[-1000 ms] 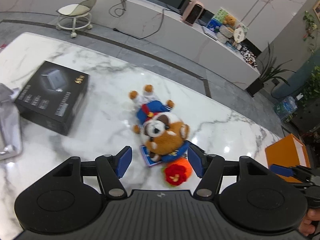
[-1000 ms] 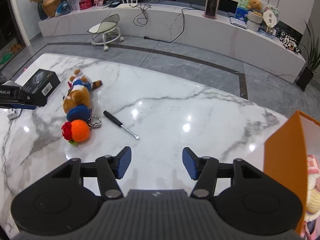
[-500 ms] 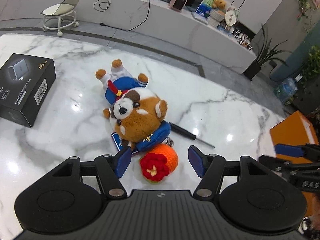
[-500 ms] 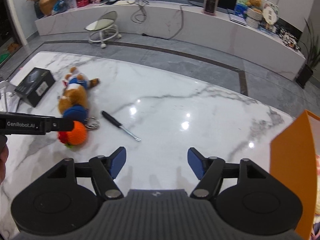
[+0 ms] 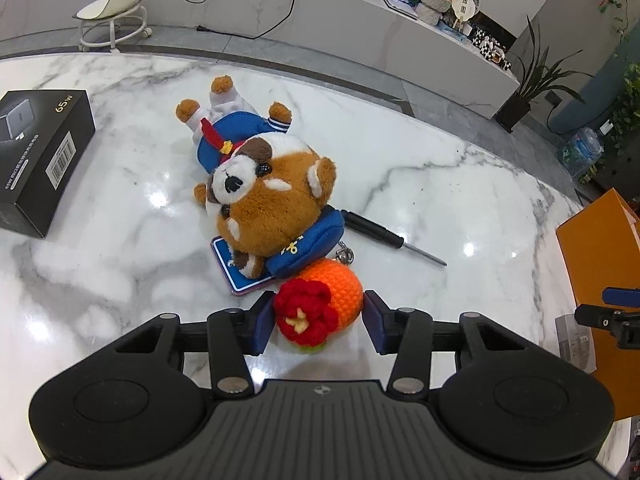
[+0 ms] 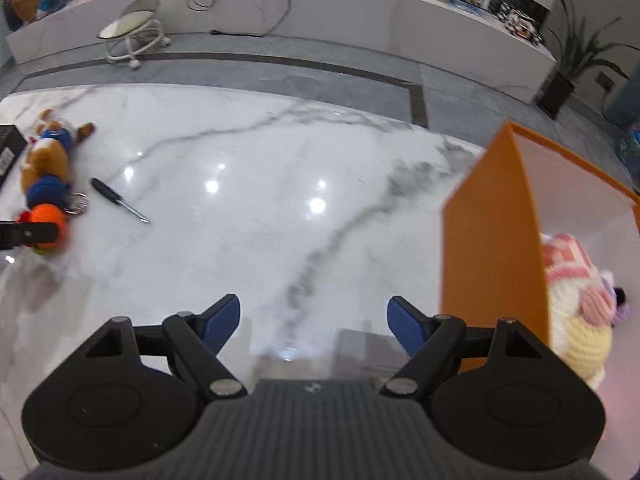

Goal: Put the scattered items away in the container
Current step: 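Move the left tool to the orange crocheted ball while the right tool approaches the screwdriver, then close the left gripper on the orange crocheted ball and lift it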

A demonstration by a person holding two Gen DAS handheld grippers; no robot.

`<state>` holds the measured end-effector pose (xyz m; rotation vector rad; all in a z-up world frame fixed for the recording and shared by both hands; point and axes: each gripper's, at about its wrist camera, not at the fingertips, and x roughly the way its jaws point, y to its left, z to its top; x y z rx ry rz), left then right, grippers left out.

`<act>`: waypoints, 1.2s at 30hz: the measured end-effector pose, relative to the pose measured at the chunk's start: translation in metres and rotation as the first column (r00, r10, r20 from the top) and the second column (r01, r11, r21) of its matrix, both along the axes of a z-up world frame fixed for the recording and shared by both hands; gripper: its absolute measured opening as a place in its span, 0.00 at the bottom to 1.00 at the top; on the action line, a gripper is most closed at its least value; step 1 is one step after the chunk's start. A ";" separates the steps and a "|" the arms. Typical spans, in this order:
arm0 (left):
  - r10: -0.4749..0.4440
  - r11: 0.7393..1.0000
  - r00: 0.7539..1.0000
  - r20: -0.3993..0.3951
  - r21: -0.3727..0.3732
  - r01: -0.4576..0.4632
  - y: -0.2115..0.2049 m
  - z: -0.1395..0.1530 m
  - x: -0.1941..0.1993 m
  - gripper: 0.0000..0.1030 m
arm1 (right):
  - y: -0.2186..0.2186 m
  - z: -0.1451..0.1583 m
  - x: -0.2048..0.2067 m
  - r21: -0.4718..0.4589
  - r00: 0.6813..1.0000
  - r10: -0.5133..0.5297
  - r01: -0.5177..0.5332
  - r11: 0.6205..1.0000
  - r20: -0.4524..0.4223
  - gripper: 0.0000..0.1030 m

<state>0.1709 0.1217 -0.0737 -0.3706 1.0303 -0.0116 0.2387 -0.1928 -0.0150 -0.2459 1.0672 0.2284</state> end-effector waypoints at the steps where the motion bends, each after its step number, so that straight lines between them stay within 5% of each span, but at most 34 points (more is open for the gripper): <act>1: -0.004 1.000 1.000 -0.007 -0.002 0.004 0.000 0.000 0.000 0.52 | -0.003 0.000 0.000 -0.001 1.000 -0.005 0.005 1.000 0.000 0.80; 22: -0.043 0.998 0.999 0.017 -0.052 0.044 0.001 0.026 -0.018 0.51 | -0.006 -0.038 -0.010 -0.098 0.989 -0.035 0.020 0.995 -0.147 0.82; 25: -0.048 0.997 0.998 0.031 -0.056 0.050 0.000 0.033 -0.020 0.51 | 0.002 -0.039 -0.010 -0.082 0.998 -0.028 0.023 0.996 -0.060 0.82; 28: -0.054 0.997 0.997 0.056 -0.054 0.057 -0.002 0.043 -0.022 0.51 | 0.024 -0.024 -0.011 0.032 0.992 0.088 -0.091 0.995 0.094 0.81; 32: -0.055 0.996 0.996 0.076 -0.063 0.060 -0.001 0.051 -0.028 0.51 | 0.069 -0.017 -0.010 0.107 0.934 0.276 -0.306 0.946 0.226 0.56; 36: -0.040 0.997 0.995 0.090 -0.060 0.045 0.011 0.057 -0.034 0.51 | 0.107 -0.025 -0.016 0.092 0.878 0.408 -0.441 0.893 0.250 0.48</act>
